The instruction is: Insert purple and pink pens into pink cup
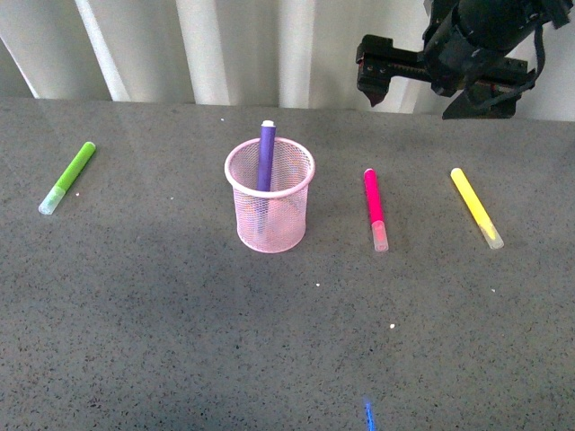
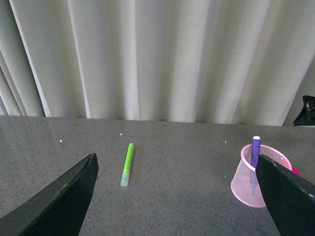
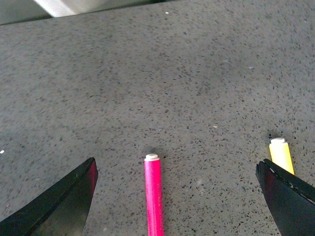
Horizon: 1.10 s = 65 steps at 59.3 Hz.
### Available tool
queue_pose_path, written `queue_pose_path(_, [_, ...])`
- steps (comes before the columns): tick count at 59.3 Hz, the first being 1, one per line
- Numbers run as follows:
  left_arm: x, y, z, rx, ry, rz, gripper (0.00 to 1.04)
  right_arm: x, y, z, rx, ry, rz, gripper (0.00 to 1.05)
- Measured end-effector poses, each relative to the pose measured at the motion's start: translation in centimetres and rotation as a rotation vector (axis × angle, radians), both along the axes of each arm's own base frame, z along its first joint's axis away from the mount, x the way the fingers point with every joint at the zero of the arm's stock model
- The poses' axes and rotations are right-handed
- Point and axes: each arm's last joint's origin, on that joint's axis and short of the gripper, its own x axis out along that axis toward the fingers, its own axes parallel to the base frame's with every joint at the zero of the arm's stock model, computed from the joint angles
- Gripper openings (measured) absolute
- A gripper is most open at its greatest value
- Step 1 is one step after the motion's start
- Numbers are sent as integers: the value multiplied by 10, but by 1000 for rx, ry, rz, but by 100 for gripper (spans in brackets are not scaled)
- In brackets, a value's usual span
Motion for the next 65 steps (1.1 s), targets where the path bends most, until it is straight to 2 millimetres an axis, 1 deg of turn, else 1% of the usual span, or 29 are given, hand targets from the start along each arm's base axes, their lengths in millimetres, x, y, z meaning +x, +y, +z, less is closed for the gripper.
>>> queue_pose_path(8, [0,0,0,0,0,0,98,1,8,-17,20,46,-40,98])
queue_pose_path(27, [0,0,0,0,0,0,98,-23,27,-49,16,111,12,98])
queue_pose_path(41, [0,0,0,0,0,0,98,-26,27,-66,0,133,20,98])
queue_pose_path(47, [0,0,0,0,0,0,98,-25,25,-74,-4,149,16,98])
queue_pose_path(53, [0,0,0,0,0,0,98,-20,25,-81,-6,159,13,98])
queue_pose_path(59, [0,0,0,0,0,0,98,-15,27,-83,-6,156,13,98])
queue_pose_path(65, [0,0,0,0,0,0,98,-7,29,-80,-1,145,15,98])
